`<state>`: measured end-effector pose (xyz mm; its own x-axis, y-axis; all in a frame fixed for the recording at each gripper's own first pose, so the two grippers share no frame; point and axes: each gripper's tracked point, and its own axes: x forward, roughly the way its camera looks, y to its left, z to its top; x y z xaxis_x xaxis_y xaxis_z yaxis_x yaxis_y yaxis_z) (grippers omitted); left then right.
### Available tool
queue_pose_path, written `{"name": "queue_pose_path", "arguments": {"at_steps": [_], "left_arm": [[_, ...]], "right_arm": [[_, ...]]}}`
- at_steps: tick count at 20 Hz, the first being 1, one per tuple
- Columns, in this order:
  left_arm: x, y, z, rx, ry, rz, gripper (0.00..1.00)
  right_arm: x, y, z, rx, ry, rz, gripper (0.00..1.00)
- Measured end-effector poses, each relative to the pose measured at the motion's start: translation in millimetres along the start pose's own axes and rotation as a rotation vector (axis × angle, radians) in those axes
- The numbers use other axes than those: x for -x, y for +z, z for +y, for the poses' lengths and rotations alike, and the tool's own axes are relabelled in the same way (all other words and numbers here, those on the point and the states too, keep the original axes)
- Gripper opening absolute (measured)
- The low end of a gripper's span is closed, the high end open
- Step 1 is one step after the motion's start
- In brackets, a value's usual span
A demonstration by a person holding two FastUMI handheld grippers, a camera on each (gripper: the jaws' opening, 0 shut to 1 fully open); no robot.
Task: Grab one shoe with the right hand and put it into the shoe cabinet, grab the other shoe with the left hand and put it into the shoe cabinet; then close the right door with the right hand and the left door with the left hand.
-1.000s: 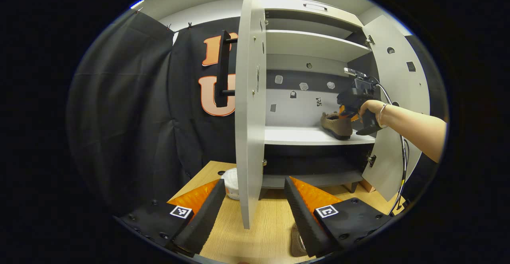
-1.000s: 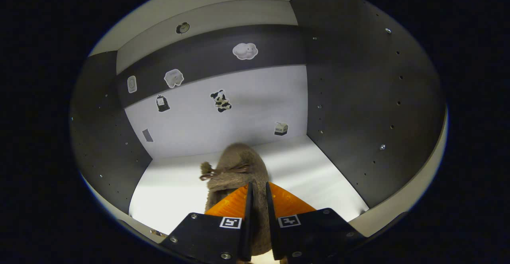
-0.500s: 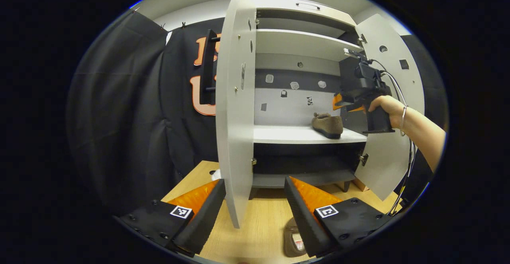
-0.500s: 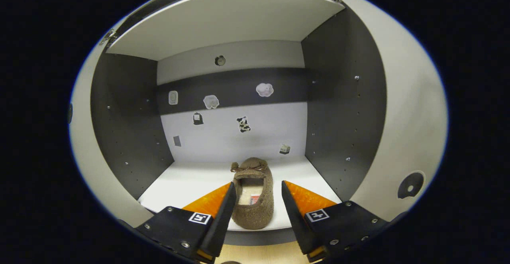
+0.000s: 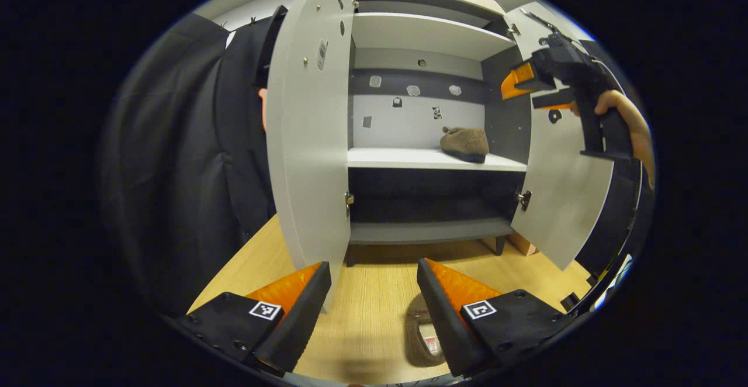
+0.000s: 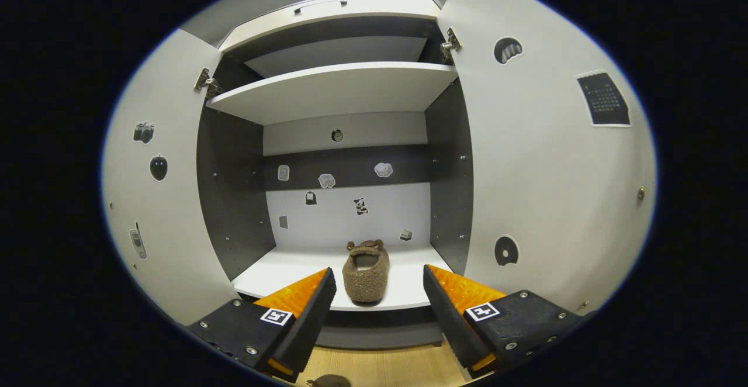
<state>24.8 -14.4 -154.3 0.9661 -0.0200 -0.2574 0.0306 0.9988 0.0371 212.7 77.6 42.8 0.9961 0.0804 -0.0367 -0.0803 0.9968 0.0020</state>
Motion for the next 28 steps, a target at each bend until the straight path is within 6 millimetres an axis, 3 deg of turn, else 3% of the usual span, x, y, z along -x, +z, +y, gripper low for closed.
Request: {"name": "queue_pose_path", "arguments": {"at_steps": [8, 13, 18, 22, 25, 26, 28], "left_arm": [[-29.2, -97.0, -29.2, -0.010, -0.057, 0.195, 0.97], [-45.3, -154.1, -36.0, -0.051, -0.078, 0.301, 0.98], [-57.0, -187.2, -43.3, -0.030, -0.108, 0.387, 0.96], [-64.3, -212.7, -47.1, 0.021, -0.124, 0.483, 1.00], [-68.0, -224.9, -54.2, 0.049, -0.157, 0.525, 0.95], [-66.8, -230.1, -59.7, 0.068, -0.179, 0.552, 0.80], [-67.3, -233.9, -64.6, 0.089, -0.187, 0.600, 0.64]], "right_arm": [[49.6, -7.5, -28.5, 0.001, -0.035, -0.008, 0.92], [69.8, -6.5, -42.4, -0.024, -0.050, -0.014, 0.92], [88.5, -6.5, -52.9, -0.028, -0.067, -0.014, 0.92], [103.8, -10.0, -63.0, -0.038, -0.077, -0.002, 0.92], [113.5, -11.9, -76.0, -0.041, -0.095, 0.004, 0.92], [117.5, -12.7, -79.7, -0.045, -0.100, 0.006, 0.92], [124.2, -15.3, -85.4, -0.048, -0.099, 0.017, 0.92]]}}
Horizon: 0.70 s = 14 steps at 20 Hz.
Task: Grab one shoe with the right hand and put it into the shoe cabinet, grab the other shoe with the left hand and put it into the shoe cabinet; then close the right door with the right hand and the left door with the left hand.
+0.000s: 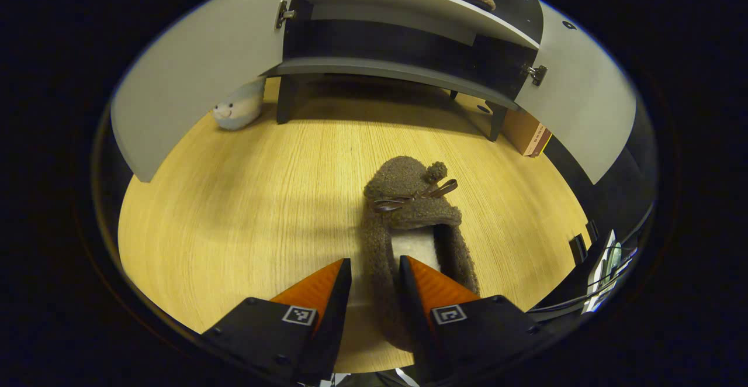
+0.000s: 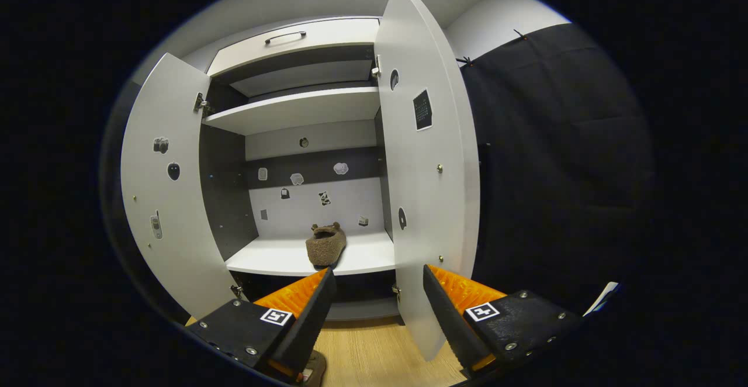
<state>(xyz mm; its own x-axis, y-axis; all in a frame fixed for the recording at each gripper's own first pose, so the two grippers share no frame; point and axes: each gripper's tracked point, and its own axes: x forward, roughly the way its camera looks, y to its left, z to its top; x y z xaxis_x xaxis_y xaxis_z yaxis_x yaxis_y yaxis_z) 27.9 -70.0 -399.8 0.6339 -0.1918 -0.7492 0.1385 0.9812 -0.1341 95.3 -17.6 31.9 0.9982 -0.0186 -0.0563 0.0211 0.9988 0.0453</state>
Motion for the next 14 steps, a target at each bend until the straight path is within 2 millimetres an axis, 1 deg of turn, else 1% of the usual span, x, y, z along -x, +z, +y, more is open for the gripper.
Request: {"name": "queue_pose_path", "arguments": {"at_steps": [1, 2, 3, 4, 5, 7, 9, 10, 12, 14], "left_arm": [[-2.7, -1.7, -4.7, -0.002, -0.010, 0.024, 0.54], [-1.7, 0.8, -5.7, -0.009, 0.009, 0.040, 0.45], [-2.8, -0.9, -3.7, -0.022, 0.024, 0.055, 0.31], [-6.5, -0.4, 3.3, -0.040, 0.048, 0.054, 0.21], [-4.0, 0.8, -0.9, -0.047, 0.047, 0.066, 0.12], [4.1, 4.6, -3.0, -0.048, 0.036, 0.071, 0.12], [15.9, 16.9, -2.6, -0.019, 0.020, 0.066, 0.12], [22.0, 22.2, -5.6, -0.012, 0.015, 0.062, 0.12], [38.4, 30.9, -15.5, -0.007, 0.011, 0.050, 0.12], [57.0, 43.7, -21.8, 0.006, 0.005, 0.036, 0.12]], "right_arm": [[3.5, -1.8, -4.4, 0.002, -0.002, 0.005, 0.92], [6.1, -1.6, -8.4, 0.006, -0.006, 0.007, 0.92], [9.2, -1.0, -13.9, 0.006, -0.012, 0.007, 0.92], [12.7, 0.1, -18.4, 0.004, -0.015, 0.005, 0.92], [17.7, 1.9, -22.5, -0.002, -0.017, 0.000, 0.92], [24.8, 5.3, -30.1, -0.020, -0.014, -0.004, 0.92], [30.5, 9.2, -35.5, -0.039, 0.001, -0.004, 0.92], [31.7, 11.3, -36.8, -0.045, 0.013, -0.006, 0.92], [33.0, 16.8, -35.0, -0.061, 0.038, -0.022, 0.92], [38.3, 18.1, -40.1, -0.062, 0.061, -0.023, 0.92]]}}
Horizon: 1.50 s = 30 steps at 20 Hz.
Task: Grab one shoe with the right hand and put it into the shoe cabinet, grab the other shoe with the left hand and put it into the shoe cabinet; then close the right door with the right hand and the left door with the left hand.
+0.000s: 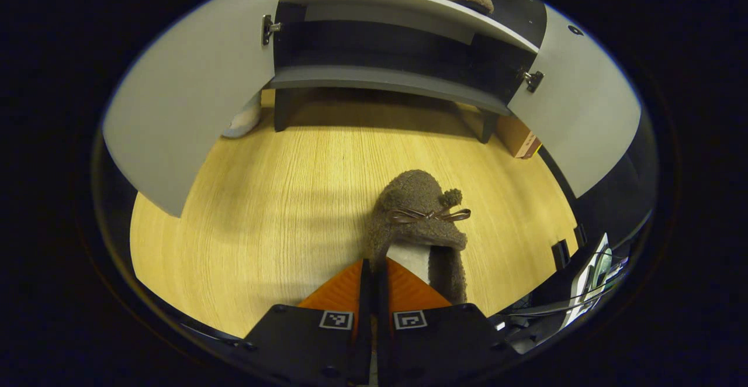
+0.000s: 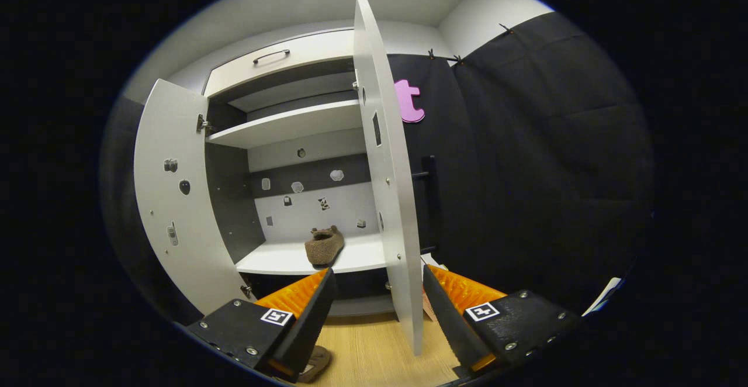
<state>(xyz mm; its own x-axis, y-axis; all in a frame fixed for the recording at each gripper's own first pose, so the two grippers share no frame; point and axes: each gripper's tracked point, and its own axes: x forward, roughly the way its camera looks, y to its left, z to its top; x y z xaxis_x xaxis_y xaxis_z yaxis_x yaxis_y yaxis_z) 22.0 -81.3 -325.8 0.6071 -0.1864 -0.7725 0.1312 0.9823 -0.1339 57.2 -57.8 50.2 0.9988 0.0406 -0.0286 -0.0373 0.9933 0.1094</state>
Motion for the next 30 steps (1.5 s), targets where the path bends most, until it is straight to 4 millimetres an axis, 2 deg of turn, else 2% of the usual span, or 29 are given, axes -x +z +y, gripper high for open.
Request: {"name": "queue_pose_path", "arguments": {"at_steps": [3, 7, 12, 15, 17, 22, 26, 27, 28, 30], "left_arm": [[27.3, 27.8, -6.1, 0.048, 0.001, -0.036, 0.11], [78.4, 73.7, -24.4, 0.086, 0.010, -0.122, 0.12], [134.3, 147.6, -50.2, 0.078, 0.015, -0.266, 0.11], [156.3, 192.8, -62.9, 0.082, 0.018, -0.345, 0.11], [168.6, 219.2, -64.1, 0.090, 0.036, -0.378, 0.11], [185.7, 296.2, -58.3, 0.109, 0.069, -0.472, 0.11], [195.1, 369.7, -50.2, 0.105, 0.068, -0.535, 0.11], [188.3, 398.3, -50.0, 0.101, 0.066, -0.543, 0.11], [190.8, 413.2, -47.7, 0.100, 0.060, -0.549, 0.11], [175.7, 447.4, -39.6, 0.097, 0.049, -0.560, 0.11]], "right_arm": [[2.8, -0.8, -8.0, 0.001, 0.028, 0.005, 0.92], [0.2, -3.7, -24.9, 0.007, 0.060, 0.024, 0.92], [2.6, -1.8, -50.3, -0.009, 0.092, 0.035, 0.92], [6.2, -2.3, -67.8, -0.008, 0.089, 0.037, 0.92], [7.8, -1.9, -79.0, -0.012, 0.086, 0.039, 0.92], [7.2, -0.8, -109.2, -0.029, 0.034, 0.033, 0.92], [2.9, 0.7, -127.0, -0.032, -0.036, 0.022, 0.93], [1.7, 1.1, -130.8, -0.038, -0.060, 0.016, 0.93], [0.1, 0.4, -134.0, -0.046, -0.085, 0.010, 0.93], [-4.6, -0.7, -137.7, -0.057, -0.135, 0.001, 0.93]]}}
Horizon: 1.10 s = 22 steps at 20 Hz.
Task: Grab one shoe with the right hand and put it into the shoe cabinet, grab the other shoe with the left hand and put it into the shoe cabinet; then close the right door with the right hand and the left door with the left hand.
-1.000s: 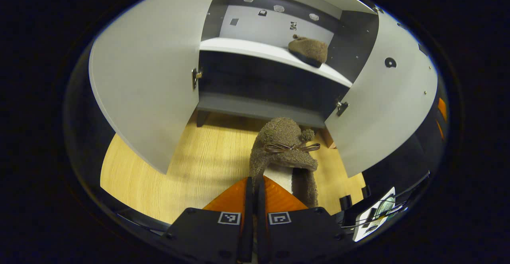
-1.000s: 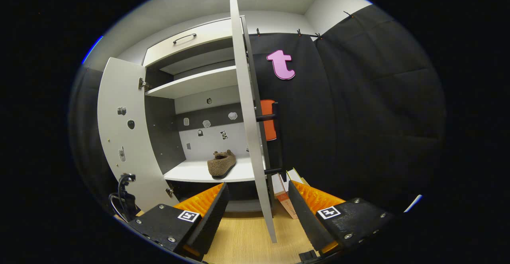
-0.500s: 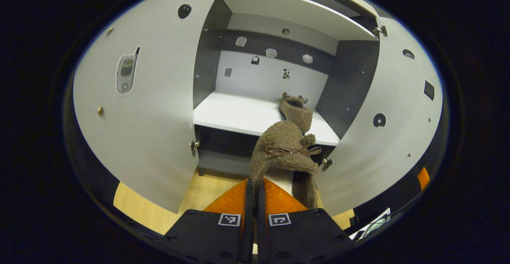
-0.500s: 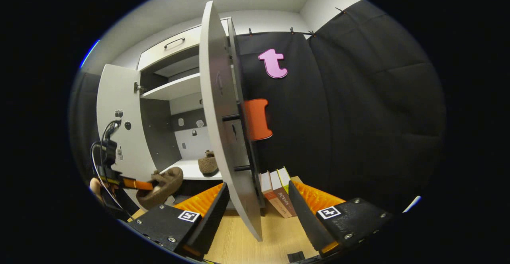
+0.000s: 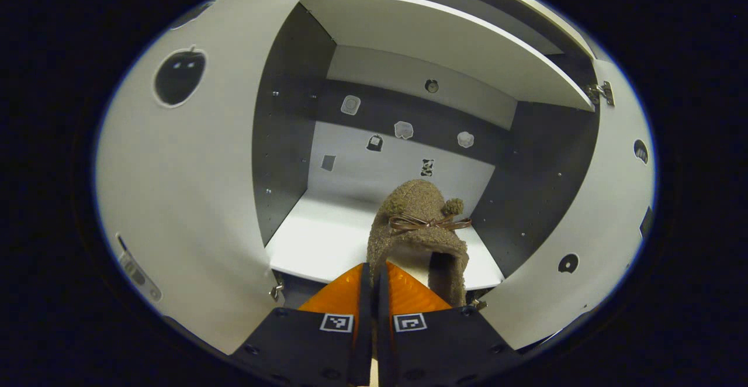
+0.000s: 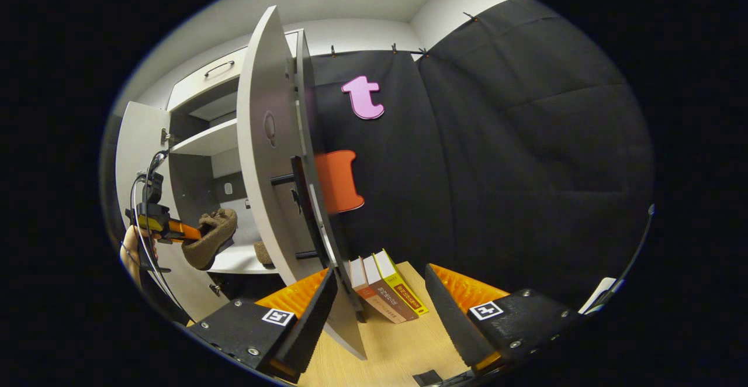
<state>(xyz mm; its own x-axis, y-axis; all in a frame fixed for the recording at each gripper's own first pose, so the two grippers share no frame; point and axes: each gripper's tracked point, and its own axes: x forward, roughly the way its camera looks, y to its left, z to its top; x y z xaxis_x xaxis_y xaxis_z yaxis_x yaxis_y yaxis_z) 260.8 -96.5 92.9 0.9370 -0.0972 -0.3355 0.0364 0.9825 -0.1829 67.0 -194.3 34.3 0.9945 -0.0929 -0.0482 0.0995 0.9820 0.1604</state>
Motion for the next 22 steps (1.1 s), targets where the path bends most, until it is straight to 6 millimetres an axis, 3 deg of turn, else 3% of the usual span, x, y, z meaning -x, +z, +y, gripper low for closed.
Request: {"name": "queue_pose_path", "arguments": {"at_steps": [4, 6, 9, 12, 15, 17, 18, 21, 22], "left_arm": [[-64.7, 18.8, 9.3, 0.003, -0.017, 0.011, 0.11], [-95.7, 17.2, 14.8, 0.002, -0.018, 0.032, 0.11], [-138.3, 2.0, 19.8, -0.018, -0.017, 0.089, 0.11], [-166.7, -21.5, 20.4, -0.026, -0.019, 0.169, 0.11], [-178.8, -33.7, 30.8, -0.048, 0.028, 0.206, 0.12], [-178.2, -26.9, 29.4, -0.070, 0.035, 0.175, 0.16], [-175.2, -20.4, 28.6, -0.085, 0.035, 0.156, 0.27], [-148.2, -0.4, 14.6, -0.119, 0.008, 0.086, 0.28], [-136.6, 8.5, 7.9, -0.129, -0.001, 0.053, 0.39]], "right_arm": [[-8.6, -6.3, -3.9, 0.001, -0.082, 0.000, 0.93], [-11.0, -8.5, -6.0, 0.004, -0.116, -0.002, 0.93], [-13.8, -13.4, -10.6, 0.003, -0.159, 0.002, 0.93], [-21.2, -17.6, -13.4, -0.003, -0.179, 0.017, 0.93], [-25.5, -24.1, -14.1, -0.003, -0.182, 0.028, 0.93], [-29.3, -24.3, -17.2, -0.002, -0.181, 0.030, 0.93], [-31.0, -25.9, -19.0, -0.003, -0.180, 0.033, 0.93], [-34.7, -26.6, -20.0, -0.015, -0.158, 0.040, 0.93], [-35.3, -25.6, -20.0, -0.014, -0.148, 0.041, 0.94]]}}
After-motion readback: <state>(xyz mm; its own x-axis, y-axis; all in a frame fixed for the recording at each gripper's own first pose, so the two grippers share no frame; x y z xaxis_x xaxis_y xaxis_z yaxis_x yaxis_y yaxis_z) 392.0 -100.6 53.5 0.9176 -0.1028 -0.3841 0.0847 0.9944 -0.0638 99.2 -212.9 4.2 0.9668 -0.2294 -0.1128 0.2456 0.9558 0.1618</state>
